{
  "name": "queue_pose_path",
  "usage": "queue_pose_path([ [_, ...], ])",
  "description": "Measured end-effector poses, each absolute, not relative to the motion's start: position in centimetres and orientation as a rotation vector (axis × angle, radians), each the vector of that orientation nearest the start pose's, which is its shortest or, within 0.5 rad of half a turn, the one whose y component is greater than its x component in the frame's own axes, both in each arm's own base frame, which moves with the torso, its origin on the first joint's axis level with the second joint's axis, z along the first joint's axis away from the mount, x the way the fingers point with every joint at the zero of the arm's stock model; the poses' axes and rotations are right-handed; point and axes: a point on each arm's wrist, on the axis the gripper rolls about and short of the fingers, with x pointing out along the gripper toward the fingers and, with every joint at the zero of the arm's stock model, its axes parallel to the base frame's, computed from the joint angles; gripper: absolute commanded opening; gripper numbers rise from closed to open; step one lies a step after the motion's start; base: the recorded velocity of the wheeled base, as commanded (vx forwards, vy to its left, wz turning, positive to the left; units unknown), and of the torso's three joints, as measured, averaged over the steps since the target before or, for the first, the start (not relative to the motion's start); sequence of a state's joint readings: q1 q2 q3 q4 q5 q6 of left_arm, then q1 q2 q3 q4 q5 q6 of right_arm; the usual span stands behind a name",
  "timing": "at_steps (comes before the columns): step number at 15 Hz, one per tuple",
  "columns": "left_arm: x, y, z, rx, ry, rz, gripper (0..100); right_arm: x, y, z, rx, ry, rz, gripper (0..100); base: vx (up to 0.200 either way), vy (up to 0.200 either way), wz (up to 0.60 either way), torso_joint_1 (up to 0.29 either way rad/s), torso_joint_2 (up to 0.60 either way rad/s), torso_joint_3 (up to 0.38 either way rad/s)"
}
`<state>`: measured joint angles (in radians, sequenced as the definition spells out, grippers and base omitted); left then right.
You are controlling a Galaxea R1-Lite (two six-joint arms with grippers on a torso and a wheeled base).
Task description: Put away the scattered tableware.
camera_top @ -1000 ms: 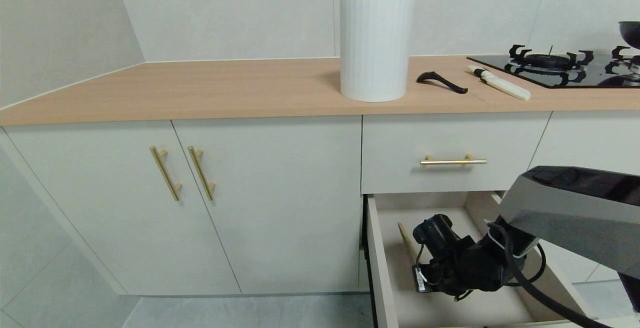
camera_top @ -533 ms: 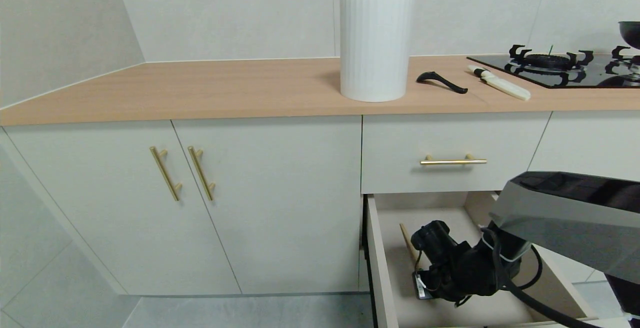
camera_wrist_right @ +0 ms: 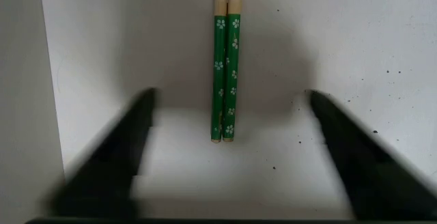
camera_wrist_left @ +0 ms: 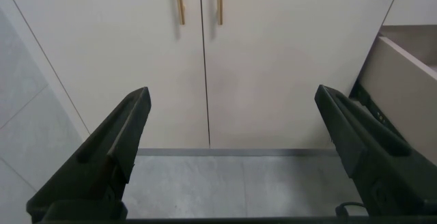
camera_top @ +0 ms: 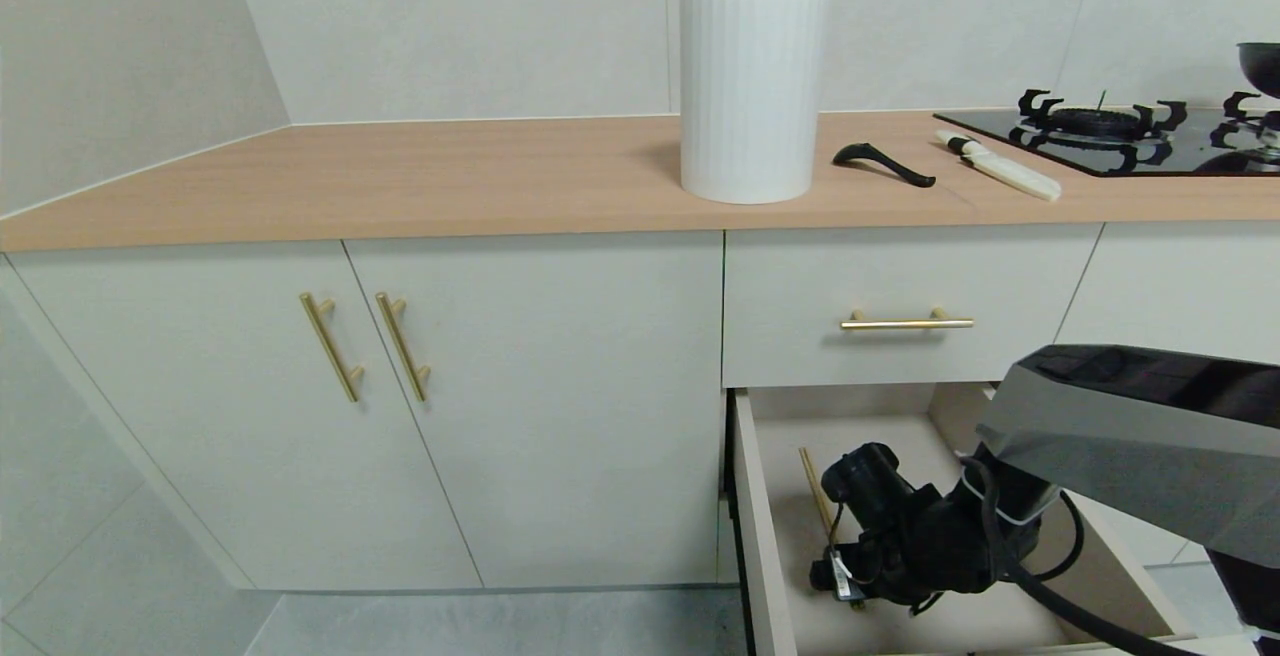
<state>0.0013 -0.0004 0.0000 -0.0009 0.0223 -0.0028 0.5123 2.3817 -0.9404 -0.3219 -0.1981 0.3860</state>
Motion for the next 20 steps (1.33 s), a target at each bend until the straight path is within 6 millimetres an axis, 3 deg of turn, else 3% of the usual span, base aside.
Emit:
queue_pose_path([
  [6,-2.3,0.0,7.6,-0.002,-0.001,0.024,100,31.5,17.3,-4.7,-0.039,1.076,0.074,100,0.0,0.0,0.0,0.0,0.0,0.0],
  [9,-2.3,0.0,7.6,-0.003,-0.001,0.024,100,31.3,16.9,-2.5,-0.023,1.036,0.08,100,0.0,0.0,0.0,0.0,0.0,0.0],
  [15,-2.3,0.0,7.6,-0.003,-0.002,0.024,100,29.3,14.2,6.8,-0.001,0.823,0.106,100,0.0,0.0,0.0,0.0,0.0,0.0],
  [20,-2.3,0.0,7.6,-0.003,-0.001,0.024,100,28.0,10.5,13.6,0.032,0.62,0.074,100,0.0,0.0,0.0,0.0,0.0,0.0],
])
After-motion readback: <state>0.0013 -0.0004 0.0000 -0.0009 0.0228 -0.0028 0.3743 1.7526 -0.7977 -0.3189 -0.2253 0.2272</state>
